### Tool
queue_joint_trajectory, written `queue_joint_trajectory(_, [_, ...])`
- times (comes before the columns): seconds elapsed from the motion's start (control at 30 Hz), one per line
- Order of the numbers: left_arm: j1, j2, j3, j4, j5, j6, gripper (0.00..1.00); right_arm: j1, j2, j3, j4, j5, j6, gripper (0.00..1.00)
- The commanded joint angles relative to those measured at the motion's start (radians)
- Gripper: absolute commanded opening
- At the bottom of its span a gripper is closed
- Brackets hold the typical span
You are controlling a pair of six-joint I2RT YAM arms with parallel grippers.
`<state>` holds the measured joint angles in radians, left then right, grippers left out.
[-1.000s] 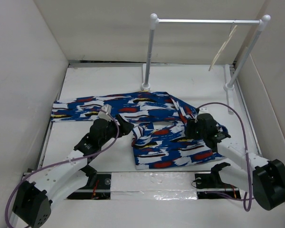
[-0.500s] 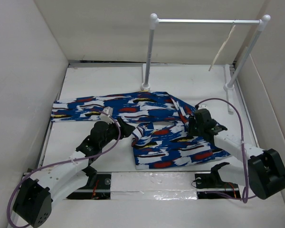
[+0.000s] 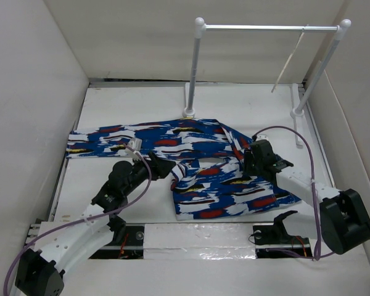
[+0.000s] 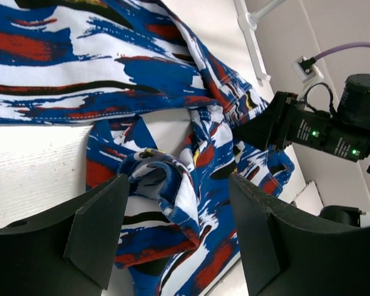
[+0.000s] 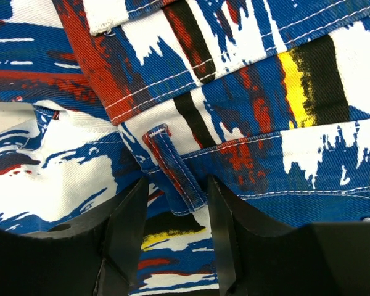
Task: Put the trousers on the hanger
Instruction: Flatten out the trousers at the center of the board.
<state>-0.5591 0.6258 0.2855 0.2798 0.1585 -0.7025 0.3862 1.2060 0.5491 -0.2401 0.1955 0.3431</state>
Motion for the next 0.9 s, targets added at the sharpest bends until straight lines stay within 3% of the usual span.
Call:
queue_joint_trajectory(0.0, [0.004,0.027,0.006,0.006,0.047,0.015,0.63,-0.004,0.007,0.046,0.010,0.025,-0.013,0.49])
queue_joint_trajectory(0.37, [0.004,0.225,-0.003,0.167,0.130,0.018,0.61,-0.004,0.038,0.064,0.025,0.021,-0.013,0.20])
queue_joint_trajectory(0.47, [0.004,0.242,0.000,0.182,0.125,0.026,0.57,-0.004,0.043,0.066,0.030,0.021,-0.016,0.09])
queue_joint_trajectory(0.5, [0.004,0.247,0.001,0.179,0.122,0.026,0.46,-0.004,0.040,0.071,0.030,0.022,-0.016,0.00])
queue_joint_trajectory(0.53, [0.004,0.246,0.003,0.176,0.116,0.024,0.35,-0.004,0.037,0.075,0.030,0.025,-0.015,0.00])
queue_joint_trajectory(0.57, [0.004,0.233,0.001,0.165,0.092,0.020,0.15,-0.004,0.023,0.084,0.033,0.031,-0.013,0.00])
queue_joint_trajectory(0.63, [0.004,0.209,0.009,0.136,0.063,0.015,0.00,-0.017,0.003,0.100,0.039,0.035,-0.015,0.00])
queue_joint_trajectory(0.87, [0.004,-0.012,0.115,-0.152,-0.164,0.018,0.00,-0.182,-0.040,0.208,0.105,0.068,-0.023,0.00])
